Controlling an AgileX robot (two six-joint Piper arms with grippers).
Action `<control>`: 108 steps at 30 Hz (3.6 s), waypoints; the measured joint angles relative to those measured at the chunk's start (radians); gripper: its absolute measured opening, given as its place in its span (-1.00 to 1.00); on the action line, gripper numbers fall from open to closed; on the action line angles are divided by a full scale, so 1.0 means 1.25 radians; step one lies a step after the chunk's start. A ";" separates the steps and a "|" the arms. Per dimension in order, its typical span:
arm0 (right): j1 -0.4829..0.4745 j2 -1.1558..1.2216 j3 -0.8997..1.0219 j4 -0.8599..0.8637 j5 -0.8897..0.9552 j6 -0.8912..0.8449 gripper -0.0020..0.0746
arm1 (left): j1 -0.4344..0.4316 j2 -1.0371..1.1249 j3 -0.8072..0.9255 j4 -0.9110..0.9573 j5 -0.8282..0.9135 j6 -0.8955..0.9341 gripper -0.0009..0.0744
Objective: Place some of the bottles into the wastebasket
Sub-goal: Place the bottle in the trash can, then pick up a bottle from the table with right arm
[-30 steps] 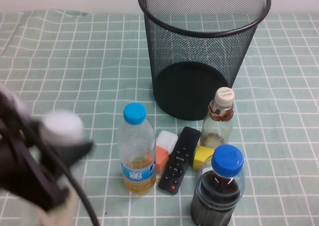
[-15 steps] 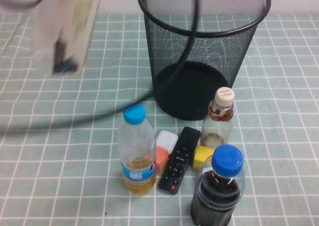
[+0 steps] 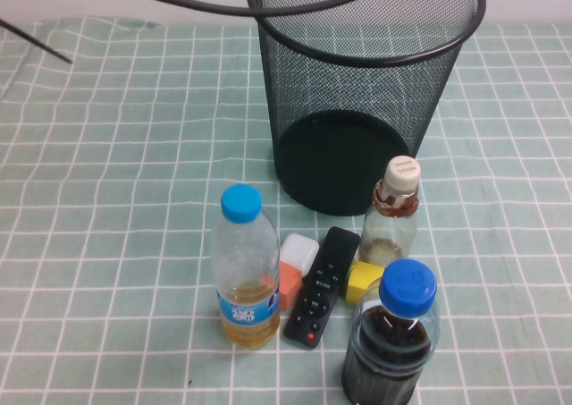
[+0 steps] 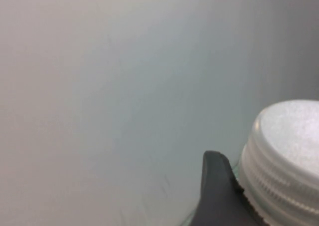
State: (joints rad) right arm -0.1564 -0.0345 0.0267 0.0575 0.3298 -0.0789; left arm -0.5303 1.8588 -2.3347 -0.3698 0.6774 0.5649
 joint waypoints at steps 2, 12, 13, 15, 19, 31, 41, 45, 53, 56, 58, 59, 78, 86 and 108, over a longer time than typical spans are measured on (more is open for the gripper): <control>0.000 0.000 0.000 0.000 0.000 0.000 -0.97 | 0.000 0.020 -0.004 -0.049 -0.036 0.049 -0.09; 0.000 0.000 0.000 0.000 0.000 0.000 -0.97 | 0.005 0.141 -0.007 -0.149 -0.111 0.120 -0.09; 0.000 0.000 0.000 0.000 0.000 0.000 -0.97 | 0.007 0.154 -0.007 -0.157 -0.111 0.118 -0.09; 0.000 0.000 0.000 0.000 0.000 0.000 -0.97 | 0.014 0.176 -0.007 -0.179 -0.111 0.115 -0.09; 0.000 0.000 0.000 0.000 0.000 0.000 -0.97 | 0.028 0.215 -0.007 -0.200 -0.093 0.111 -0.09; 0.000 0.000 0.000 0.000 0.000 0.000 -0.97 | 0.033 0.279 -0.007 -0.195 0.022 0.110 -0.09; 0.000 0.000 0.000 0.000 0.000 0.000 -0.97 | 0.033 0.297 -0.007 -0.176 0.085 0.110 0.01; 0.000 0.000 0.000 0.000 0.000 0.000 -0.97 | 0.033 0.294 -0.007 -0.168 0.091 0.083 0.12; 0.000 0.000 0.000 0.000 0.000 0.000 -0.97 | 0.033 0.220 -0.007 -0.156 0.158 0.024 0.02; 0.000 0.000 0.000 0.000 0.000 0.000 -0.97 | 0.033 0.163 -0.007 -0.153 0.213 0.000 -0.22; 0.000 0.000 0.000 0.000 0.000 0.000 -0.97 | 0.033 0.115 -0.007 -0.153 0.251 -0.005 -0.44; 0.000 0.000 0.000 0.000 0.000 0.000 -0.97 | 0.033 0.091 -0.007 -0.151 0.275 -0.007 -0.59; 0.000 0.000 0.000 0.000 0.000 0.000 -0.97 | 0.033 -0.673 0.602 0.116 0.178 -0.035 -0.98; 0.000 0.000 0.000 0.000 0.000 0.000 -0.97 | 0.033 -1.084 1.189 0.109 -0.169 -0.071 -0.98; 0.000 0.000 0.000 0.000 0.000 0.000 -0.97 | 0.033 -1.304 1.479 0.178 -0.169 -0.137 -0.98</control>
State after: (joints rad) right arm -0.1564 -0.0345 0.0267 0.0575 0.3298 -0.0789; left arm -0.4894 0.2284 -0.4863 -0.1476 0.4665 0.3938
